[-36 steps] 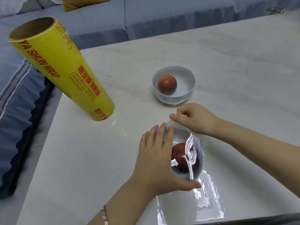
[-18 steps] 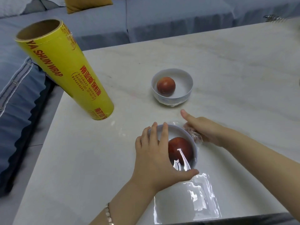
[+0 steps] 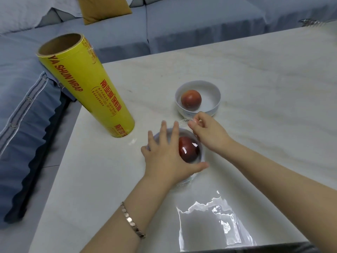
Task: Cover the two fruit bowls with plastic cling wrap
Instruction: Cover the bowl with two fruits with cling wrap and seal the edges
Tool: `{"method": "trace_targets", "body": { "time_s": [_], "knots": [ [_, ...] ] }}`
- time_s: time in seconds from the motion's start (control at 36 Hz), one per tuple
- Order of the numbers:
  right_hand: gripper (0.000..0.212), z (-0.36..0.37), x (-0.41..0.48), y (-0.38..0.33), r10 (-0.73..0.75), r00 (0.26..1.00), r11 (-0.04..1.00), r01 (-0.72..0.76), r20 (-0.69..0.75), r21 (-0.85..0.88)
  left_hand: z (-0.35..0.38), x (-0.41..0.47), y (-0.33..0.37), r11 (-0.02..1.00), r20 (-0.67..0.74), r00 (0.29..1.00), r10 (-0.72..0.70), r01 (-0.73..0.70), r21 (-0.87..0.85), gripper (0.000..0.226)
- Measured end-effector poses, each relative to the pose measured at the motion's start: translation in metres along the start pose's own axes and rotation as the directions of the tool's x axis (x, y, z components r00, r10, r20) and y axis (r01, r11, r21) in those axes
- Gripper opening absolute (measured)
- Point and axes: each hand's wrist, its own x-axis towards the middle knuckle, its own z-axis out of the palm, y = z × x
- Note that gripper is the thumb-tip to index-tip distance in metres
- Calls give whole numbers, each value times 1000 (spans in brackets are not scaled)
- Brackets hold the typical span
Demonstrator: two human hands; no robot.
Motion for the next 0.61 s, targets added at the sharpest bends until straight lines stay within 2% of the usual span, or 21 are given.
{"method": "trace_targets", "body": {
  "time_s": [0.08,0.17,0.25,0.44,0.56,0.61],
  "knots": [
    [20,2,-5,4,-76,996,987,68,-54,-145,-7,7,-10,978,110,979,173,-184,95,128],
    [18,3,-10,8,-141,985,987,132,-100,-97,-7,9,-17,961,144,961,235,-252,114,127],
    [19,3,-10,13,-130,977,991,124,-171,-45,-4,9,-21,954,122,958,261,-275,122,130],
    [20,0,6,28,87,972,987,-54,-220,153,-1,10,-24,952,83,960,268,-277,133,128],
    [21,9,10,35,240,958,952,-201,-156,232,1,10,-25,955,72,963,258,-266,130,127],
    [30,12,10,38,315,946,915,-280,-81,290,1,10,-24,955,55,965,257,-263,136,126]
  ]
}}
